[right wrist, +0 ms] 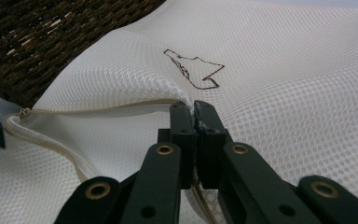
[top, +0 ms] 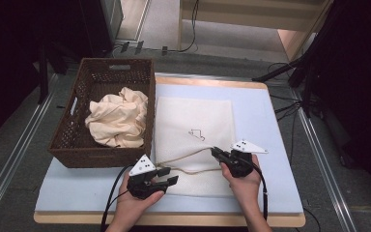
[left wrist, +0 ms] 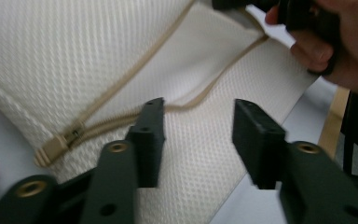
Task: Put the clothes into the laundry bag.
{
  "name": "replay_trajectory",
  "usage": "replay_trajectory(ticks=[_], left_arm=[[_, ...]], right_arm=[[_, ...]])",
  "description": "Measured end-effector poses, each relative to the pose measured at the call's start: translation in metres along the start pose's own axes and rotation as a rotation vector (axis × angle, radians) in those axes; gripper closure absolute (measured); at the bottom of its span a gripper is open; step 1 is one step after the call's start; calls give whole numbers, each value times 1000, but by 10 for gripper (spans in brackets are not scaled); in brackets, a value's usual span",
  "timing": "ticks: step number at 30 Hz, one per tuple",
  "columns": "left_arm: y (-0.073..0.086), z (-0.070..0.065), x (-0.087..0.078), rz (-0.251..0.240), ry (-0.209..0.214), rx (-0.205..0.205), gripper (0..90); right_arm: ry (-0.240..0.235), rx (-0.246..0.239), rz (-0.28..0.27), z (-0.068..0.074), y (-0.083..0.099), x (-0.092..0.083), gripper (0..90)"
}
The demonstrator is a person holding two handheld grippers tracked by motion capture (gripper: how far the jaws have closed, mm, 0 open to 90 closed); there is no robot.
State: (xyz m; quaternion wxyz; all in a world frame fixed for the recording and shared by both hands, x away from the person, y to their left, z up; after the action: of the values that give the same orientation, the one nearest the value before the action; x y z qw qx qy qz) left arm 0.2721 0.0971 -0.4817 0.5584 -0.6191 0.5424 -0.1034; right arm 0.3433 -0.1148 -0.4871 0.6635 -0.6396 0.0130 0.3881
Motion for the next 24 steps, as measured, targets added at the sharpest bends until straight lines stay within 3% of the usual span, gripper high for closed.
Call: replay_trajectory(ticks=[6,10,24], left_arm=[[-24,-5,-18,-61,-15,29,300],[-37,-4,-24,-70,-38,44,248],[-69,13,-33,-91,-73,51,192]], right_arm=[[2,4,6,0,2,0,880],[2,0,5,0,3,1,880],[-13,13,22,0,7,2,881]])
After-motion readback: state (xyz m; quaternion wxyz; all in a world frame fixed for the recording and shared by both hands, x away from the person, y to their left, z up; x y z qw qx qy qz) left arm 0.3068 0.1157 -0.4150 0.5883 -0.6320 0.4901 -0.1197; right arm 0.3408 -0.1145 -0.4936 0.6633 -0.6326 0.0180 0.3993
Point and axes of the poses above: each handheld gripper's, and its own axes: x roughly forward along the jaws, y roughly out of its underside, z roughly to its left, the point moved 7 cm from there along x, roughly forward along the jaws, and after that the axes turned 6 degrees about y, right-handed, at the moved point
